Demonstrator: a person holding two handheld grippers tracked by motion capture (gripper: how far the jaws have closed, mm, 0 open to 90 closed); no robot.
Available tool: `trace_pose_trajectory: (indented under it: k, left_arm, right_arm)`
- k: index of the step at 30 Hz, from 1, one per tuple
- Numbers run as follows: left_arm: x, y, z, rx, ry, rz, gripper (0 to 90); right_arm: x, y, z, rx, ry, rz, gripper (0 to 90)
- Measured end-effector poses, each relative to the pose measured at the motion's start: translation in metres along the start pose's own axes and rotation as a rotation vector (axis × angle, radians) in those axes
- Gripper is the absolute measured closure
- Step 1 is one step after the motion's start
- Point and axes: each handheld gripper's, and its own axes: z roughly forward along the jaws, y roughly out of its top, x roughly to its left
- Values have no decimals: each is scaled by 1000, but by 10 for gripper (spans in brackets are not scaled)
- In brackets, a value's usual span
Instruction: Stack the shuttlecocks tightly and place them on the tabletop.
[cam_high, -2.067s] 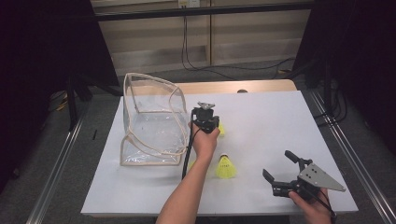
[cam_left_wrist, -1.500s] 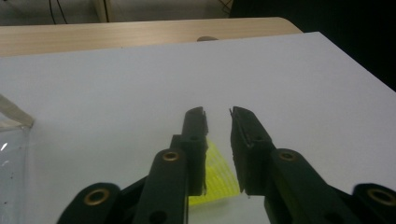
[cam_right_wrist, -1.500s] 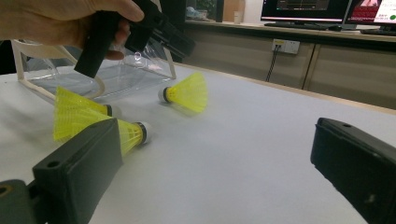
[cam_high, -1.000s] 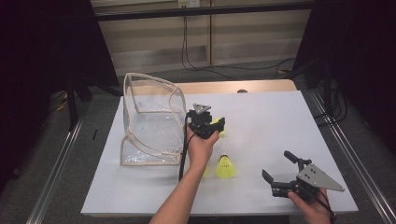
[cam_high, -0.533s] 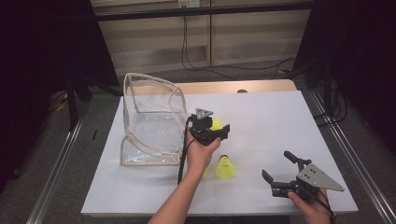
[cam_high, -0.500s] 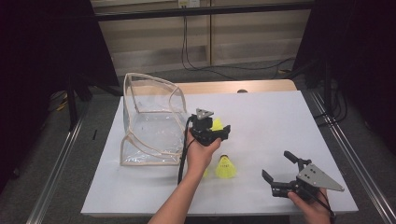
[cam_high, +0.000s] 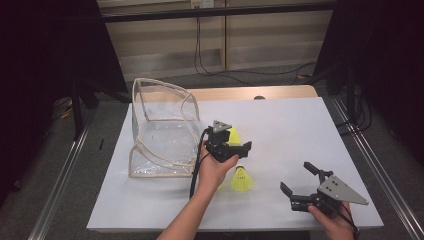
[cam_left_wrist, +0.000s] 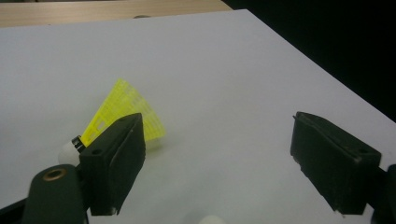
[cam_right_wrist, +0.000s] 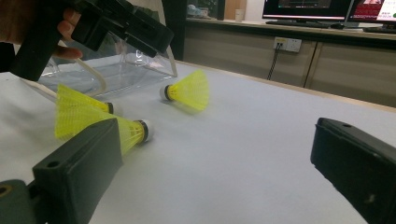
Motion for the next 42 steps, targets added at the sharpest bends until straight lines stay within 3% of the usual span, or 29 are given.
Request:
trace_pose_trajectory:
  k: [6, 15, 42]
  left_arm:
    - [-4, -3, -2, 9, -26, 9, 150]
    - [-10, -5, -10, 20, -111, 34, 77]
    - [-10, -23, -27, 51, -215, 67, 36]
  right_arm:
    - [0, 0, 0, 1, -3, 1, 14]
    - [0, 0, 0, 1, -3, 0, 14]
    - [0, 0, 0, 1, -3, 2, 14]
